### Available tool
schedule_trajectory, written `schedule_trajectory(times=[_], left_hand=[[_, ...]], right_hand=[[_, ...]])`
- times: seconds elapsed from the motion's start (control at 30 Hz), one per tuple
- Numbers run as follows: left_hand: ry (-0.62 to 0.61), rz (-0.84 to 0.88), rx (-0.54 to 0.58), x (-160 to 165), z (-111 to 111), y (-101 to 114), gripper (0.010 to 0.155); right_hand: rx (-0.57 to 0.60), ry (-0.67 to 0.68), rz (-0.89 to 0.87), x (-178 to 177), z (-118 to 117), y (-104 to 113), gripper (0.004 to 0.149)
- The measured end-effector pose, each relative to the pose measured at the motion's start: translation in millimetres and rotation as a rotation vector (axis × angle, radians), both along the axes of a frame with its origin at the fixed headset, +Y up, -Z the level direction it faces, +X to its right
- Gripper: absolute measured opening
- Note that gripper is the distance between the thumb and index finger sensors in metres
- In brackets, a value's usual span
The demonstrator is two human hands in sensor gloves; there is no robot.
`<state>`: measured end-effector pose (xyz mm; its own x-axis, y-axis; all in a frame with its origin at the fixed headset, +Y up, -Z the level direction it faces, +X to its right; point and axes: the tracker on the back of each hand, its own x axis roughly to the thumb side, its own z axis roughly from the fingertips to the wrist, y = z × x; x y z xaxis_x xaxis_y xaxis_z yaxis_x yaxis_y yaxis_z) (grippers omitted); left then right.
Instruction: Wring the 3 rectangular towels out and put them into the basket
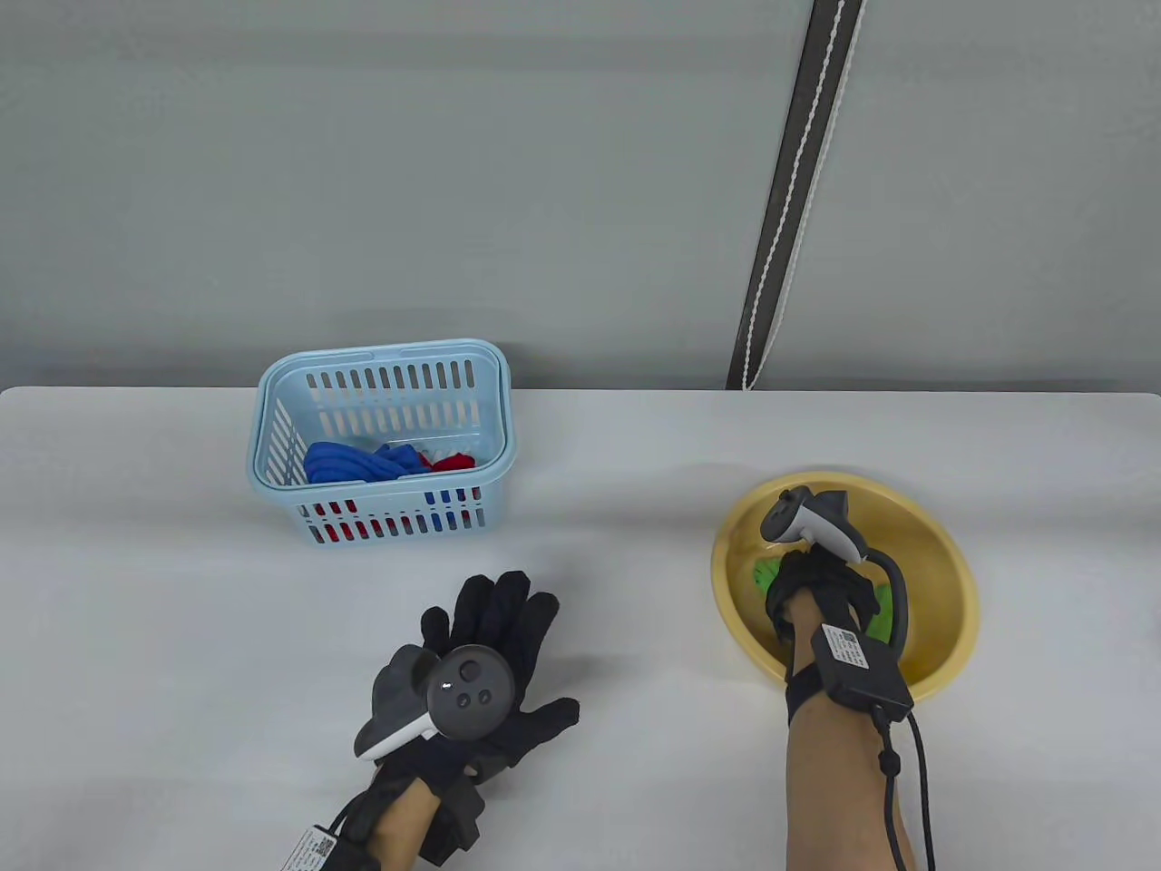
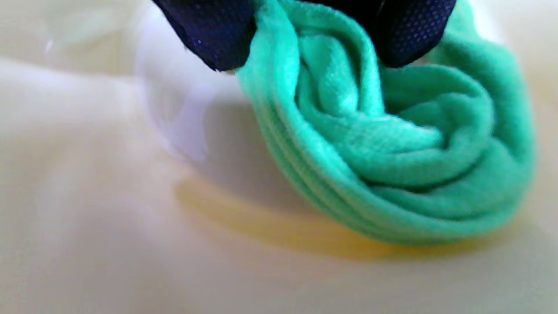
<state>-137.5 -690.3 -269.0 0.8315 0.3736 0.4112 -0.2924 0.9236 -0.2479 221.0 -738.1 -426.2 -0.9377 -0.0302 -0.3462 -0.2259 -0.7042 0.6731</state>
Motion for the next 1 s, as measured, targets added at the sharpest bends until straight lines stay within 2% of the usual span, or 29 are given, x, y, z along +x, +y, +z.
schedule_trajectory(times=[0.1, 0.2, 0.37, 0.53, 0.7, 0.87, 1.0], left_hand=[[-0.004, 0.06, -0.057, -8, -4, -8, 0.101], [-0.006, 0.158, -0.066, -14, -6, -11, 0.1], [-0.022, 0.15, -0.029, -15, -6, -10, 0.1], [-0.042, 0.157, -0.031, -11, -3, -10, 0.1], [-0.069, 0.135, -0.02, -2, 2, -11, 0.1], [-0.084, 0.143, -0.005, 3, 6, -9, 0.1], [-0.097, 0.161, 0.008, 6, 9, -6, 0.1]], right_hand=[[0.079, 0.001, 0.008, 2, 3, 12, 0.058], [0.146, -0.022, -0.023, 8, 9, 30, 0.054], [0.392, -0.044, -0.115, 20, 31, 85, 0.051], [0.644, -0.024, -0.212, 24, 67, 149, 0.049], [0.899, -0.014, -0.394, 24, 105, 201, 0.048], [1.078, -0.003, -0.621, 18, 136, 230, 0.047], [1.153, 0.032, -0.805, 6, 151, 243, 0.047]])
